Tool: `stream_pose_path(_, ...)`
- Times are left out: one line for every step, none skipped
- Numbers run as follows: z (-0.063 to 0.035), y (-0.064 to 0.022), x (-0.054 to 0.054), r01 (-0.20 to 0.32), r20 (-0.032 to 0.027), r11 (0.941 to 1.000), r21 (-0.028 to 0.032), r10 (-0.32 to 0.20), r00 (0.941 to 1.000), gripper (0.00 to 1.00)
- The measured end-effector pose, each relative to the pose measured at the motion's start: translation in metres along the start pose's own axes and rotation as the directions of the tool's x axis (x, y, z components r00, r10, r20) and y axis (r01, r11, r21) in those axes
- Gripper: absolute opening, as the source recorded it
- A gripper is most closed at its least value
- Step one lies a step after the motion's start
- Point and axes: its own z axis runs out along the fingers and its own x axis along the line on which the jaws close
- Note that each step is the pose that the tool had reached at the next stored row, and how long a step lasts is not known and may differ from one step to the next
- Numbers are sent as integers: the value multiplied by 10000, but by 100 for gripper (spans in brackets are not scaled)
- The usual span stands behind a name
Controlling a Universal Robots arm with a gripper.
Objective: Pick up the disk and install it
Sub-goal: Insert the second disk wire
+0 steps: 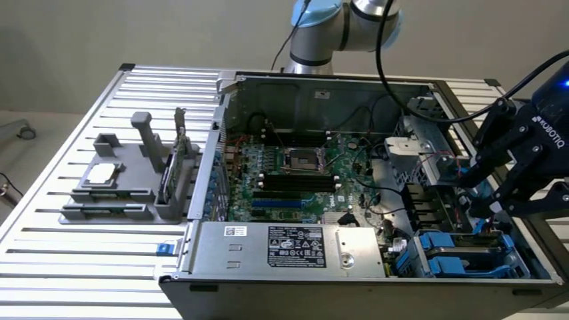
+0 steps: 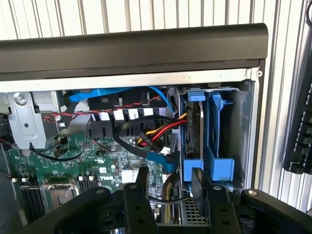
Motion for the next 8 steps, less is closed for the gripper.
stream_pose_path(3, 1, 3, -1, 9, 10000, -10, 1, 10000, 48)
stream_pose_path(5, 1, 6, -2, 22, 10000, -20, 2, 10000, 48)
stream_pose_path(7, 1, 9, -4, 37, 10000, -29, 4, 10000, 48)
stream_pose_path(10, 1, 12, -7, 53, 10000, -38, 7, 10000, 46)
stream_pose_path(11, 1, 15, -10, 73, 10000, -46, 10, 10000, 46)
stream_pose_path(13, 1, 17, -13, 93, 10000, -54, 13, 10000, 39)
stream_pose_path(15, 1, 18, -15, 112, 10000, -58, 16, 9999, 39)
stream_pose_path(16, 2, 19, -18, 129, 10000, -62, 19, 9999, 39)
